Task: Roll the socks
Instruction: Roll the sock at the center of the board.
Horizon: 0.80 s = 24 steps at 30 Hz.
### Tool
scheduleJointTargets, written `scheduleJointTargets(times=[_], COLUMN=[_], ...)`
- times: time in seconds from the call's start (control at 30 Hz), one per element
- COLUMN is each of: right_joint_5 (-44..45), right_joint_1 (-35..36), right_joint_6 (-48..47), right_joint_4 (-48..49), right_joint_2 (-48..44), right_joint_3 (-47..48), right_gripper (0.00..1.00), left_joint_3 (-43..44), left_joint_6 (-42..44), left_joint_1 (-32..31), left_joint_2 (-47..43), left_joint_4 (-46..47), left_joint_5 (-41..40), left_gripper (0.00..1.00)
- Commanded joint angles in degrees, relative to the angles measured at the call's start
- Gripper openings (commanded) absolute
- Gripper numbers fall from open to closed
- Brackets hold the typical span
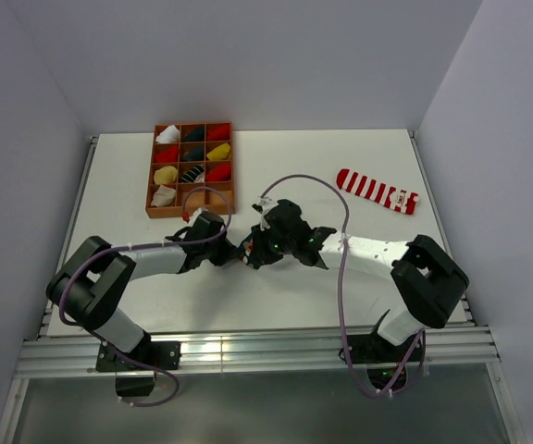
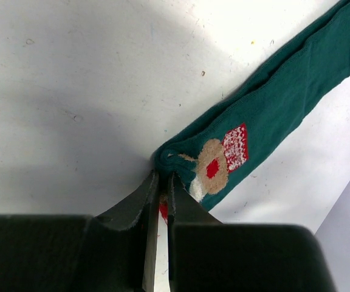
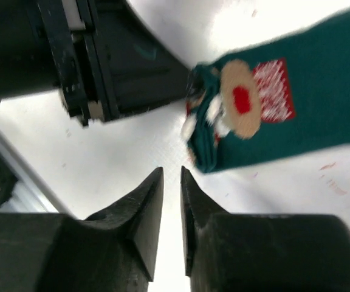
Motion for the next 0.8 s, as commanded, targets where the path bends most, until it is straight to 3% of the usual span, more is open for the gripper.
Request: scheduleJointTargets(times=[0.0, 0.1, 0.2, 0.5, 0.77], right_joint_5=[6.9, 16.1, 20.1, 22.8, 24.9], right_joint_1=[2.2, 6.7, 9.7, 12.9, 13.3], right_joint_6=[-5.0, -9.9, -12.7, -14.7, -15.5], right_joint_4=[5.8, 5.5, 6.5, 7.4, 7.4], right_joint_2=[-0.3, 0.1, 0.1, 3.9, 8.1], right_joint_3=[-0.4, 0.0, -0.2, -0.3, 0.0], right_gripper=[0.27, 0.33, 0.33, 0.20, 0.17], left_joint_3=[-0.8, -0.3, -0.1, 0.5, 0.6], left_joint_6=[3.4, 3.9, 4.2, 4.8, 5.1], left_joint_1=[0.2, 0.2, 0.2, 0.2, 0.2], left_joint_2=[3.3, 3.2, 3.3, 4.0, 3.8], left_joint_4=[-10.8, -11.0, -11.3, -11.7, -12.4], left_joint_5=[-4.9, -5.0, -4.9, -4.5, -4.7], left_gripper=[0.09, 0.09, 0.09, 0.09, 0.09])
